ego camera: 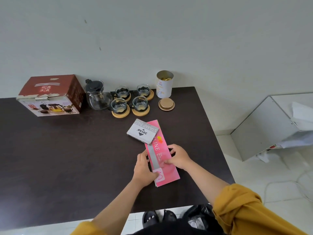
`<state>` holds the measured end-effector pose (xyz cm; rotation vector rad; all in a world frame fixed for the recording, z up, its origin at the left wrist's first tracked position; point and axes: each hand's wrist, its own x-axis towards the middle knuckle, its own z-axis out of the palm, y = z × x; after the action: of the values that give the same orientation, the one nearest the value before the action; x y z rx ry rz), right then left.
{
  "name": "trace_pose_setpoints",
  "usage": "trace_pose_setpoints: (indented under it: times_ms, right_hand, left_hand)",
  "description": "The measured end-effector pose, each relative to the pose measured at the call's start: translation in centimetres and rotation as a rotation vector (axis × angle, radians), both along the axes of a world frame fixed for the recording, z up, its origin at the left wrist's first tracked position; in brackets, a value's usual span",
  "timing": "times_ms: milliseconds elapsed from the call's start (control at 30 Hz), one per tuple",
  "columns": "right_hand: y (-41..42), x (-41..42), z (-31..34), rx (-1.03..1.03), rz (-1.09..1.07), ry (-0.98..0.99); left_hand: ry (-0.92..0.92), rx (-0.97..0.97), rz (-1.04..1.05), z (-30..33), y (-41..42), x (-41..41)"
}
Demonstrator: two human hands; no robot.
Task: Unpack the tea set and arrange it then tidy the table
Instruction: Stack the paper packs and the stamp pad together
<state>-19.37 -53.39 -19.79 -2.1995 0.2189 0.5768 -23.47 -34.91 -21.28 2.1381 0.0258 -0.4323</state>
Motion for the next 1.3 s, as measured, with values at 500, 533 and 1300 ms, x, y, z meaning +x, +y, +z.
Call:
trace_pose_setpoints:
  times_ms: [500, 533, 1300]
  right_hand:
    - [-1.6, -3.0, -2.4, -0.033, 0.092, -0.298]
    - [-1.7, -3.1, -2.6, -0.035, 0.099, -0.313]
    - [-1.0, -1.7, -0.9, 0.016, -0.017, -0.094]
  left_hand:
    - [0.051, 0.004, 0.012, 0.0, -0.8, -0.3]
    - [0.052, 0.006, 0.011, 0.0, -0.9, -0.3]
    - [0.139, -0.111, 0.245, 1.2, -1.7, 0.1]
